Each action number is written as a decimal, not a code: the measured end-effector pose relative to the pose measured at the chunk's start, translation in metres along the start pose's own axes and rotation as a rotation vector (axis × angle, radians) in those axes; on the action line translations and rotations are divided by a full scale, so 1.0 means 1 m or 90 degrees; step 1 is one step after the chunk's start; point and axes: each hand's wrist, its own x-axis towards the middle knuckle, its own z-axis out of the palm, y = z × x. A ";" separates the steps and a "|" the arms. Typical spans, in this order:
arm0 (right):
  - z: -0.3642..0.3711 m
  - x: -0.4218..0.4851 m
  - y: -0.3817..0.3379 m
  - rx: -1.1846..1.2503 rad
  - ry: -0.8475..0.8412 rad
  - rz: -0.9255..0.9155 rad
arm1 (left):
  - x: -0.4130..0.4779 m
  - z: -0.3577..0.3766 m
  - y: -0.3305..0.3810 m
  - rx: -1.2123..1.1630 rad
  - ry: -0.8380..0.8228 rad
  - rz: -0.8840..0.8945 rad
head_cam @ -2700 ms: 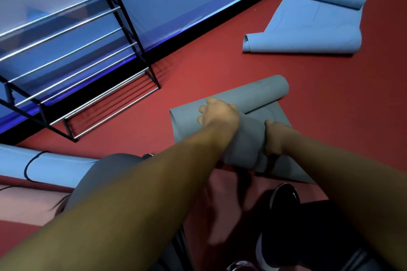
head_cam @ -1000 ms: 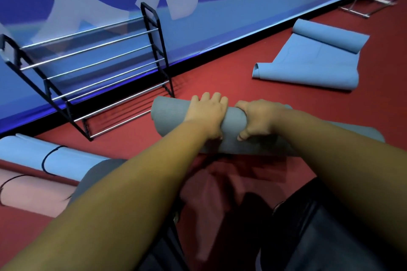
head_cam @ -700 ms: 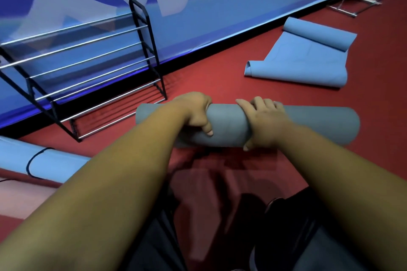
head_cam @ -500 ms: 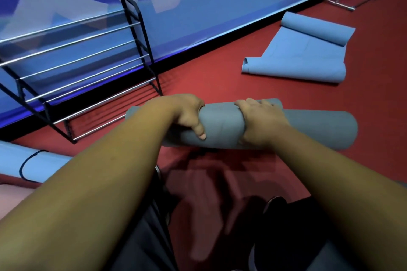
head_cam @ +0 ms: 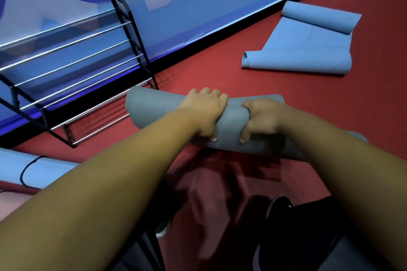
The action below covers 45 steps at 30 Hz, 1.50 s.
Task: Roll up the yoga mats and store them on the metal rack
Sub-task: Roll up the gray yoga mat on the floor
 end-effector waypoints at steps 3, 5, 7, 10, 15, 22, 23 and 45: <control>0.004 -0.001 0.001 -0.032 0.008 -0.031 | 0.003 -0.002 -0.010 -0.079 -0.033 -0.004; 0.009 -0.003 0.001 -0.101 0.026 -0.051 | 0.004 -0.004 -0.017 -0.123 -0.069 -0.015; 0.016 -0.006 0.001 -0.164 0.057 -0.066 | 0.003 -0.006 -0.020 -0.159 -0.110 -0.027; 0.030 -0.008 0.000 -0.196 0.109 -0.095 | 0.002 -0.009 -0.022 -0.180 -0.151 -0.026; 0.023 -0.006 -0.001 -0.161 0.081 -0.082 | -0.002 -0.006 -0.014 -0.166 -0.178 -0.016; 0.010 0.002 0.003 -0.055 0.033 -0.053 | -0.007 0.006 0.012 0.067 -0.047 -0.005; 0.009 0.003 0.002 -0.048 0.031 -0.054 | -0.007 0.009 0.015 0.071 -0.029 -0.018; 0.024 0.014 0.006 -0.093 0.034 -0.076 | 0.001 0.013 -0.019 -0.185 -0.198 -0.067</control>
